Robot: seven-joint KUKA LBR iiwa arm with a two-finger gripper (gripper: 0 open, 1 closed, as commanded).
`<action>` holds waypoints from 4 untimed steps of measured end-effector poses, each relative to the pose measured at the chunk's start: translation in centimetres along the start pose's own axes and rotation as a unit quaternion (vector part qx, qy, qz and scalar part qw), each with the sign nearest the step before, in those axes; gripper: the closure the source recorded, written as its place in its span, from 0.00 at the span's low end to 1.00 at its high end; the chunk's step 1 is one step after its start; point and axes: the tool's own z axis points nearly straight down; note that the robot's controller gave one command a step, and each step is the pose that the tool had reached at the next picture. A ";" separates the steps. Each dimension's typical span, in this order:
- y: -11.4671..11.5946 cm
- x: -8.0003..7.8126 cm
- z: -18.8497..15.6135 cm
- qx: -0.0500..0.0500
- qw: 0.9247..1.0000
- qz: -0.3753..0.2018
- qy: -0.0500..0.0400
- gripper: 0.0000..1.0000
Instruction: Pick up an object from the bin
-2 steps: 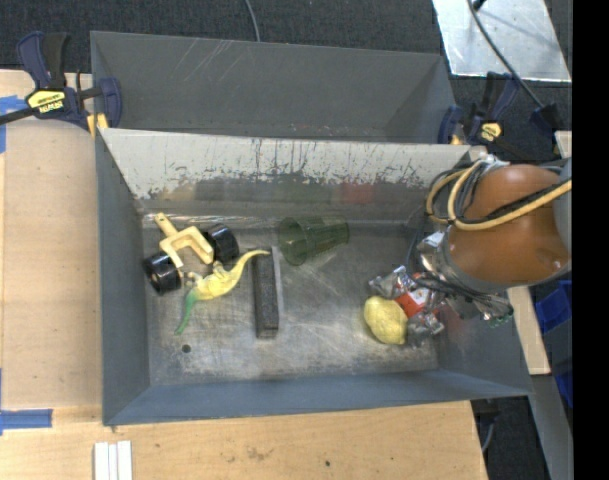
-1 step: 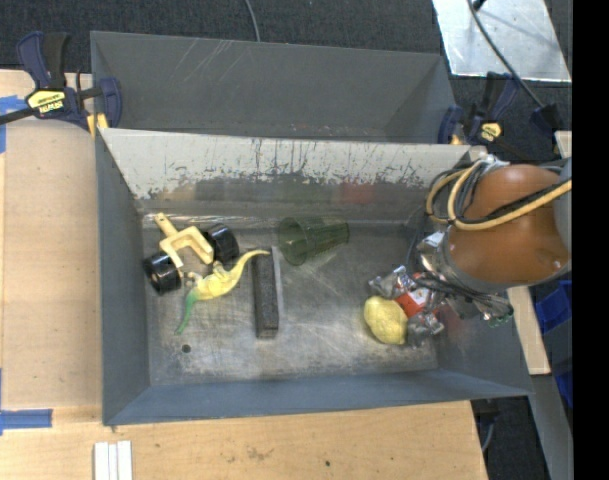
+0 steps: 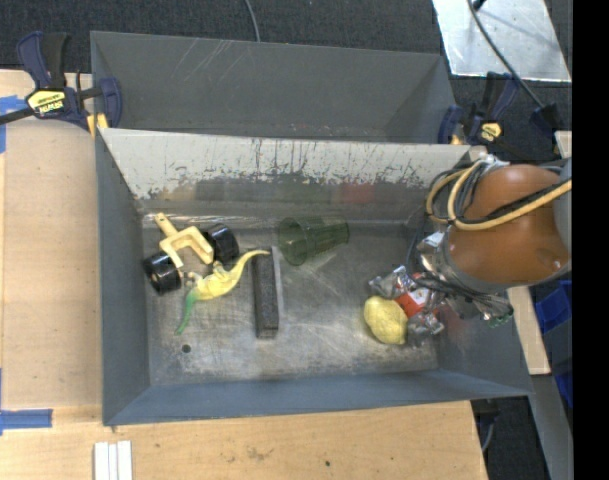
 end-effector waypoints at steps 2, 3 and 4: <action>0.0 0.0 0.0 0.000 1.000 0.000 0.000 1.00; 0.0 0.0 0.0 0.000 1.000 0.000 0.000 1.00; 0.0 0.0 0.0 0.000 1.000 0.000 0.000 1.00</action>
Offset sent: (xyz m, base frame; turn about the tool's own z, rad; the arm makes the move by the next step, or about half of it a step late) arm 0.0000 0.0000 0.0000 0.0000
